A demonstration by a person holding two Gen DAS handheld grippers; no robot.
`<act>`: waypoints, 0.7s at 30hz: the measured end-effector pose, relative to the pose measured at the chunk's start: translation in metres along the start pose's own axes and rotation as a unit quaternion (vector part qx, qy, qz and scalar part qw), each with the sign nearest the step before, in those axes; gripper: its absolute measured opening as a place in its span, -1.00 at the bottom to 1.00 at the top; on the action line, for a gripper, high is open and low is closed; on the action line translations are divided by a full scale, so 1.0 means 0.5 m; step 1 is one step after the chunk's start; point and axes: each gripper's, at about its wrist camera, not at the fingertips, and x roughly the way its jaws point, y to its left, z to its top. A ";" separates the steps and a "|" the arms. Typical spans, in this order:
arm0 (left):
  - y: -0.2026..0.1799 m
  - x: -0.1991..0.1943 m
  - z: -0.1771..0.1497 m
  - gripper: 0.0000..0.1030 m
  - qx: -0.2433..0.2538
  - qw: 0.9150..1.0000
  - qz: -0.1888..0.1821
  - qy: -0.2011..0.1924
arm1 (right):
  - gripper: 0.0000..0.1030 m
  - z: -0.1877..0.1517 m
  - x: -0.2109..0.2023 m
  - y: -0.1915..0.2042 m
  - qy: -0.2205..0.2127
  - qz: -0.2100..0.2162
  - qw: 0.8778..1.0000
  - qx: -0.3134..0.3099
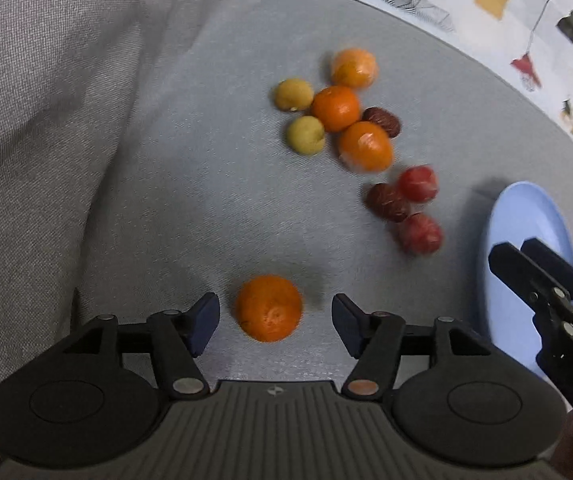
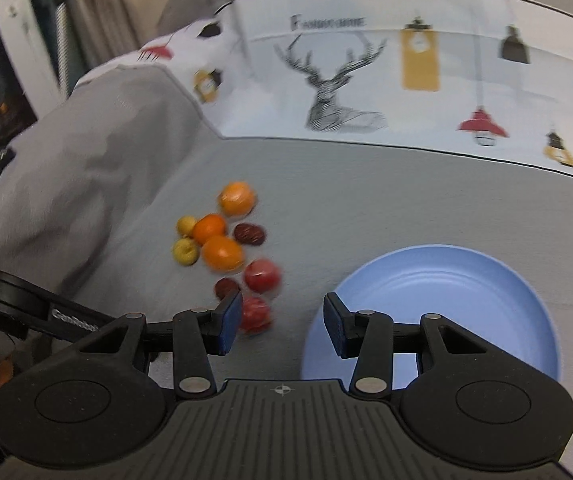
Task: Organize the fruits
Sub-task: 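Grasp a mandarin orange with the left gripper while the right gripper grasps a plastic-wrapped red fruit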
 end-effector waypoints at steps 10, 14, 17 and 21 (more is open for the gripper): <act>0.033 -0.028 0.004 -0.26 -0.047 0.997 -0.005 -0.059 | -0.06 -0.003 0.088 0.072 0.037 -0.015 0.994 -0.105; 0.030 -0.029 0.008 -0.26 -0.052 0.997 -0.018 -0.062 | -0.07 -0.012 0.119 0.085 0.055 -0.027 0.990 -0.125; 0.023 -0.023 0.010 -0.26 -0.043 0.997 -0.022 -0.062 | -0.33 -0.021 0.137 0.090 0.063 -0.043 0.987 -0.140; 0.001 -0.009 0.016 -0.26 -0.026 0.997 -0.030 -0.065 | -0.40 -0.019 0.132 0.087 0.062 -0.040 0.988 -0.138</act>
